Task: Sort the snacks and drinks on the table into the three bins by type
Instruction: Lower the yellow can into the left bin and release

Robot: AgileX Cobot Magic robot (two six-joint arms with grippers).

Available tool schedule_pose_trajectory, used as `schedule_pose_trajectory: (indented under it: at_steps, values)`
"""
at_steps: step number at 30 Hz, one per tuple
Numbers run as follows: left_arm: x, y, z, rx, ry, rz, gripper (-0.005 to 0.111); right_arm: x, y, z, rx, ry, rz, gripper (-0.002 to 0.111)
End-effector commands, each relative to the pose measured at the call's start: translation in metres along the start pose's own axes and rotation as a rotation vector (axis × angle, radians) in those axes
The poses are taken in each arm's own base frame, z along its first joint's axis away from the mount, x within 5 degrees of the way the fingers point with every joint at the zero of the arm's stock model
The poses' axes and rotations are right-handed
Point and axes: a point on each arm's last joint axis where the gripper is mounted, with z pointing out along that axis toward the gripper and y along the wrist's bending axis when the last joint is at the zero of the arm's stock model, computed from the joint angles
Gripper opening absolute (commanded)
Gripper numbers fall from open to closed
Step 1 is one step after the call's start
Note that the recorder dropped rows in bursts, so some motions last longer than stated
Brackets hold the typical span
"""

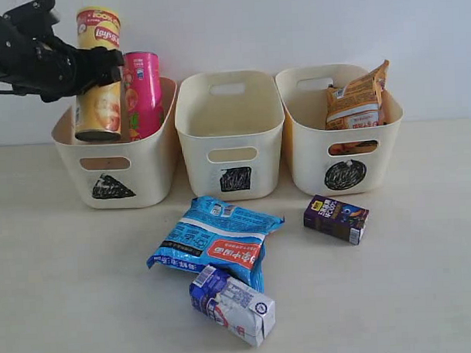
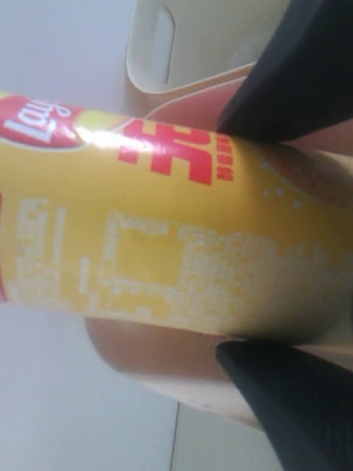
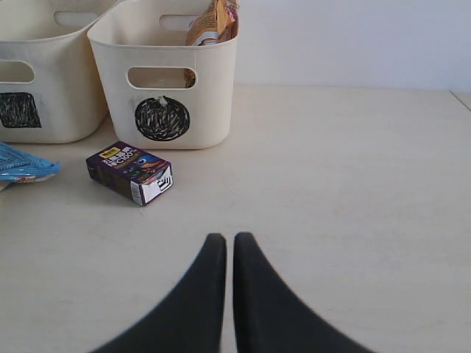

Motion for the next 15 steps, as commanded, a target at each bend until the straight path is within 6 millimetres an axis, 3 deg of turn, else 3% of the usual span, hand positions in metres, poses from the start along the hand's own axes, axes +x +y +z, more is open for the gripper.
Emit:
schedule_pose_trajectory:
  at_steps: [1,4,6,11,15]
  values:
    - [0.002,0.002,0.005,-0.002,-0.009,-0.017,0.042,0.001,0.000,0.000,0.002,-0.006,0.000,0.001]
    - [-0.001,0.002,0.005,0.000,-0.036,-0.017,0.083,0.001,0.000,0.000,0.002,-0.006,0.000,0.001]
    - [-0.002,0.002,0.004,0.001,-0.043,-0.017,0.100,0.001,0.000,0.000,0.002,-0.006,0.000,0.001]
    - [-0.009,-0.001,-0.003,0.008,-0.046,-0.016,0.103,0.001,0.000,0.000,0.002,-0.006,0.000,0.001]
    - [-0.025,-0.007,-0.017,0.021,-0.042,-0.012,0.091,0.001,0.000,0.000,0.002,-0.006,0.000,0.001]
